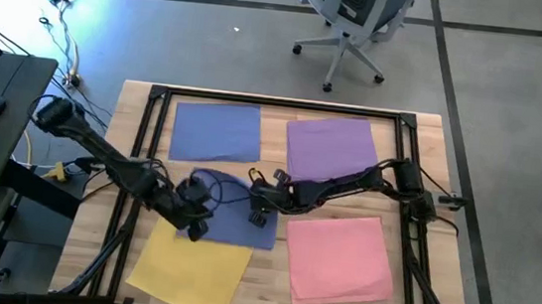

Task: Organize paper
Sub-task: Stack the blue paper on the top left blue paper

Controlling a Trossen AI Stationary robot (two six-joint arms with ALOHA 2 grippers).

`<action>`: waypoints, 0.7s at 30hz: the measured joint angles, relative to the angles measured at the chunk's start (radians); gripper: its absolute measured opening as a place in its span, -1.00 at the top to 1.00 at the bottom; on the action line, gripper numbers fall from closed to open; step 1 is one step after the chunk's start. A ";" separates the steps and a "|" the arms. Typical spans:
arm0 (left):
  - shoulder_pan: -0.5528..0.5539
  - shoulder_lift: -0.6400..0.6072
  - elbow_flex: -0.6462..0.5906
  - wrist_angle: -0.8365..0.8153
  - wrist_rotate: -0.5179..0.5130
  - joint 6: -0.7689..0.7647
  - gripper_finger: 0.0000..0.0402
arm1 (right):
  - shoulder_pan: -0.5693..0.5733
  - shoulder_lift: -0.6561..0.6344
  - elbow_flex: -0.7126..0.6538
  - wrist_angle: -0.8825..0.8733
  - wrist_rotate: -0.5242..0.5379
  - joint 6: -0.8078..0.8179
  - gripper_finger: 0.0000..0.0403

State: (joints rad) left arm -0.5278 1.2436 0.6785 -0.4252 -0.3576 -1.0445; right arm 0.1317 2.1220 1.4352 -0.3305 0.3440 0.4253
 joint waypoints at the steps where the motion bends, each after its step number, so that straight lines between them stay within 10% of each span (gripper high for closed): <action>1: 0.000 0.023 -0.033 0.066 0.013 -0.012 1.00 | -0.004 0.000 -0.001 0.002 -0.014 -0.007 0.98; 16: 0.007 0.290 -0.190 0.451 0.208 -0.135 1.00 | 0.021 0.008 -0.025 0.087 -0.029 -0.360 0.10; 21: 0.007 0.289 -0.192 0.456 0.212 -0.124 1.00 | 0.071 0.008 -0.024 0.079 0.122 -0.426 0.04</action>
State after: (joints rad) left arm -0.5209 1.5326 0.4868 0.0311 -0.1454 -1.1689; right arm 0.2022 2.1300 1.4116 -0.2520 0.4664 -0.0006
